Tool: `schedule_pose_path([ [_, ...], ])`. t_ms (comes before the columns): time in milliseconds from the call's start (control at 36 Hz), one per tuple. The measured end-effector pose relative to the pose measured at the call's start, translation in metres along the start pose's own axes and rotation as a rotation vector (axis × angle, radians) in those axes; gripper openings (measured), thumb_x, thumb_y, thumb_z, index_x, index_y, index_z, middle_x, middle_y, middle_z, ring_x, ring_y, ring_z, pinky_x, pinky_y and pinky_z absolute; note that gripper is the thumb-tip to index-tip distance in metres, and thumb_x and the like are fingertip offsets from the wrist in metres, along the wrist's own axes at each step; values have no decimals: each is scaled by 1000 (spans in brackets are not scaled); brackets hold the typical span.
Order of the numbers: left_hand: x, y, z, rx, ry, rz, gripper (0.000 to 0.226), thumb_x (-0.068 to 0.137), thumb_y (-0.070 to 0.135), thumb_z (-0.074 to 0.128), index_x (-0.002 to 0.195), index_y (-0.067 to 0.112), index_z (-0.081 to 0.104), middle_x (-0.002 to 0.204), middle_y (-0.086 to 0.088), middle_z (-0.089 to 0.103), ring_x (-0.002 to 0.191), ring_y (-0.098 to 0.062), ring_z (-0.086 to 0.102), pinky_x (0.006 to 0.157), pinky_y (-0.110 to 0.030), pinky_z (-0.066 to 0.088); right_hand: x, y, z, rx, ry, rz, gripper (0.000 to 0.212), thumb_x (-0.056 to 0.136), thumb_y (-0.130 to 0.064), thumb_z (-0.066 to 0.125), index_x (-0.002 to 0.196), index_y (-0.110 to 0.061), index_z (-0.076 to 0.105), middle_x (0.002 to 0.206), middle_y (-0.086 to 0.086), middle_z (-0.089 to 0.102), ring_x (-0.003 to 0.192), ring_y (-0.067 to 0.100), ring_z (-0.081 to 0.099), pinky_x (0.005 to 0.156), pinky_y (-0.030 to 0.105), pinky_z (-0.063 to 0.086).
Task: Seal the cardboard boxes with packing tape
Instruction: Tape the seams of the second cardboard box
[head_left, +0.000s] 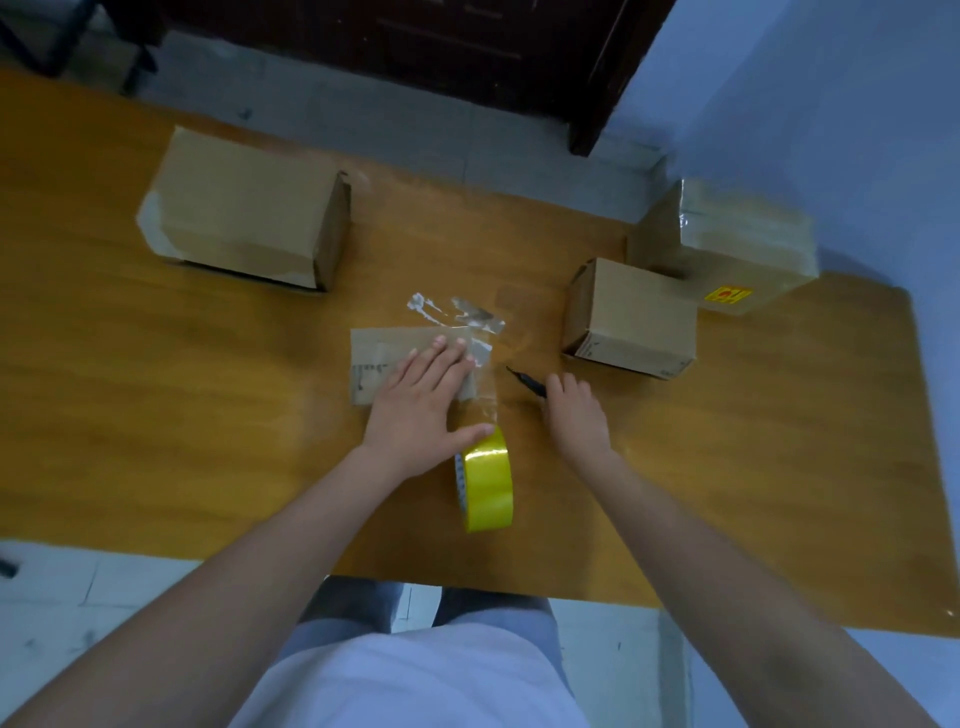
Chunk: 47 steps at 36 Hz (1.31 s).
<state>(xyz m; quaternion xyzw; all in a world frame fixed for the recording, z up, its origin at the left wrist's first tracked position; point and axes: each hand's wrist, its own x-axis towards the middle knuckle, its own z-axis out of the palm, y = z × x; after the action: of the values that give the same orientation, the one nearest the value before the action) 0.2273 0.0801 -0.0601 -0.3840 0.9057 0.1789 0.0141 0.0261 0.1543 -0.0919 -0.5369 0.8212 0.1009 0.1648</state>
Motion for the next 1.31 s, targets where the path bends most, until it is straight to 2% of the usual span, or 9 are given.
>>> schedule_pose_path([
  [139,0,-1,0,-3,-1,9,98,74,80,11,151,21,22,160,5,14,148,-13,3,114,-29,-10,-40,16,-15,318,139,-35,12,100,-21,38,98,-13,48,84,-2,46,72,23,55,52,31,32],
  [278,-1,-1,0,6,-2,16,98,74,80,13,150,19,26,159,3,18,147,-15,8,114,-29,-8,-67,21,-36,163,334,-401,32,91,-29,39,103,-14,65,79,-1,56,61,16,53,38,27,37],
  [472,-1,-1,-1,13,-11,20,102,71,82,8,152,21,22,160,5,14,148,-13,3,115,-30,-8,-61,6,-48,-35,405,-499,20,85,-20,60,101,-15,71,73,1,54,62,20,56,39,23,33],
  [778,-1,0,-2,43,-14,16,104,68,80,-1,153,22,16,161,5,8,148,-13,-1,115,-31,-10,-54,-4,-50,-122,428,-549,29,71,-16,80,100,-15,72,70,4,54,59,21,54,40,26,35],
  [889,-1,0,-2,50,-20,18,105,68,81,-2,153,22,13,161,5,6,147,-13,-3,114,-31,-11,-50,-2,-36,-223,415,-476,36,63,-14,85,97,-13,74,69,5,57,59,23,56,40,26,35],
  [1000,-1,0,-2,50,-17,17,105,68,81,-3,153,22,13,161,5,6,147,-13,-4,113,-30,-14,-42,10,-15,-262,255,-181,30,62,-12,85,90,-14,73,73,4,58,64,25,58,43,27,37],
  [1083,-1,-1,-2,55,-17,21,104,69,81,-2,153,22,14,161,5,7,147,-13,-4,113,-30,-14,-40,11,-4,-166,47,-7,29,94,-17,54,122,-19,59,108,6,58,101,27,55,71,34,43],
  [1167,-1,-1,-2,43,-18,22,103,70,81,1,153,21,16,161,5,9,148,-13,-2,114,-30,-13,-39,3,5,-46,-40,92,36,98,-26,43,134,-23,47,125,2,51,118,25,46,86,34,40],
  [1306,0,-4,1,25,-42,44,106,73,86,4,150,17,27,158,1,21,147,-17,11,115,-32,-6,-41,-21,7,704,105,144,30,92,-14,55,122,-10,61,112,3,49,110,20,49,94,27,40],
])
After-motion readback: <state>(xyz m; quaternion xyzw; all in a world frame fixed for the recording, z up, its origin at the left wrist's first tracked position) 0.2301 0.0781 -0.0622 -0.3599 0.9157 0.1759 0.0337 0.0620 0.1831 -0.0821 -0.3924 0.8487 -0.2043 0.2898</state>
